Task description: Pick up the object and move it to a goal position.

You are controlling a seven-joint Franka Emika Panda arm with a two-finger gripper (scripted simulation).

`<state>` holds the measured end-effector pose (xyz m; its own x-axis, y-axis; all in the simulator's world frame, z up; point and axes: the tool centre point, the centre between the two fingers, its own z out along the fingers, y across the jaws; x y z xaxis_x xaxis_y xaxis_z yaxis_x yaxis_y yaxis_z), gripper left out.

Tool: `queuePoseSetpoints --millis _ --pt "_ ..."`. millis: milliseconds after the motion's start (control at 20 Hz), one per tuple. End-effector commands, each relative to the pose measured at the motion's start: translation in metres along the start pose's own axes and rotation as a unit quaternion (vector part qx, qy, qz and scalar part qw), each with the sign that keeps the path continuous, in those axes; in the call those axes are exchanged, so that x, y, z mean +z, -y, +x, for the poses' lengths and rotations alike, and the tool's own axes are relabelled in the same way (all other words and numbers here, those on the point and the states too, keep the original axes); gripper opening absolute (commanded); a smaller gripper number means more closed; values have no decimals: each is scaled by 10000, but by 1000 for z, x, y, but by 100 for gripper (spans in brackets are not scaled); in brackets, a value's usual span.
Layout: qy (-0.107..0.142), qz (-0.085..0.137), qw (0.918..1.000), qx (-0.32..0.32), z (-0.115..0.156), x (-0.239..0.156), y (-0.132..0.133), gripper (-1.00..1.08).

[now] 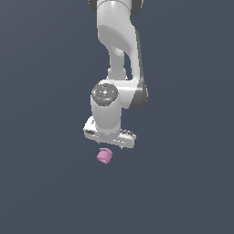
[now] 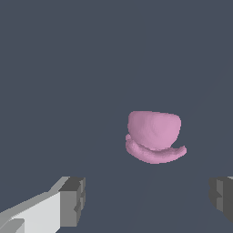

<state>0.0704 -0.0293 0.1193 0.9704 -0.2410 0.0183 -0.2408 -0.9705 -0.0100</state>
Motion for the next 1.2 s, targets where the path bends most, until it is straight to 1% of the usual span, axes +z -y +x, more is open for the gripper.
queuePoseSetpoints --millis 0,350,700,1150 --pt "32 -17 9998 208 8 11 -9 100" --pt "83 -51 9986 518 19 28 -24 100" --pt "89 -55 9985 531 19 33 -25 100" --pt "89 -55 9985 546 18 75 -26 100"
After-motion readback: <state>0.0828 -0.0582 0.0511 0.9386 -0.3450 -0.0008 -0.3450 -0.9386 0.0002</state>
